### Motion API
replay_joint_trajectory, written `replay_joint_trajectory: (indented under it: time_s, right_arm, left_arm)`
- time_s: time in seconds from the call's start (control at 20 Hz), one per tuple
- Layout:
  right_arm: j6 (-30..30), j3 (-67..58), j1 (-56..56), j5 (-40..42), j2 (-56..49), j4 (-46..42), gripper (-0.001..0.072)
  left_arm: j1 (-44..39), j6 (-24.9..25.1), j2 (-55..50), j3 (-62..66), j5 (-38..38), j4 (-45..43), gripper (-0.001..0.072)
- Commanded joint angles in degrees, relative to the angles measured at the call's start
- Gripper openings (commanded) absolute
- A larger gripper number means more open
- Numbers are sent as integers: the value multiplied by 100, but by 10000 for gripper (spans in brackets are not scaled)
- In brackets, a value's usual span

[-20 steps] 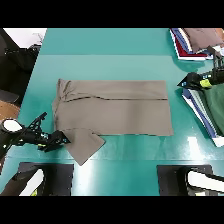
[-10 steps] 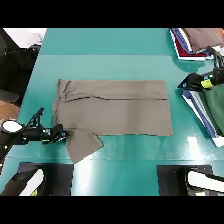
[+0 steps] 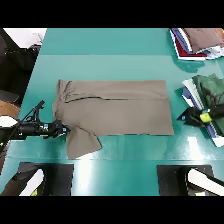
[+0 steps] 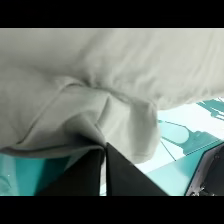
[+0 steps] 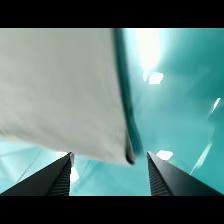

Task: Fold the shirts.

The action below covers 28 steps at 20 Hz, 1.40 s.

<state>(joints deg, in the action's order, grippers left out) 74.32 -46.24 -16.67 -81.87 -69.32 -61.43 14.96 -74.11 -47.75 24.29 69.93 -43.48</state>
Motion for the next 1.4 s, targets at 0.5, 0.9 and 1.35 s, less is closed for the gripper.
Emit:
replay_joint_trajectory:
  time_s: [0.5,0.9,1.35]
  right_arm:
    - [-289,975,540,446,17,-267,14]
    - [-170,966,-26,-562,2111,-1025,12]
    - [20,-883,852,138,1126,-868,12]
  left_arm:
    - [0,107,7,129,509,-2,28]
    - [0,-654,1403,501,1403,-275,27]
    - [-699,-240,-179,2116,-138,-282,29]
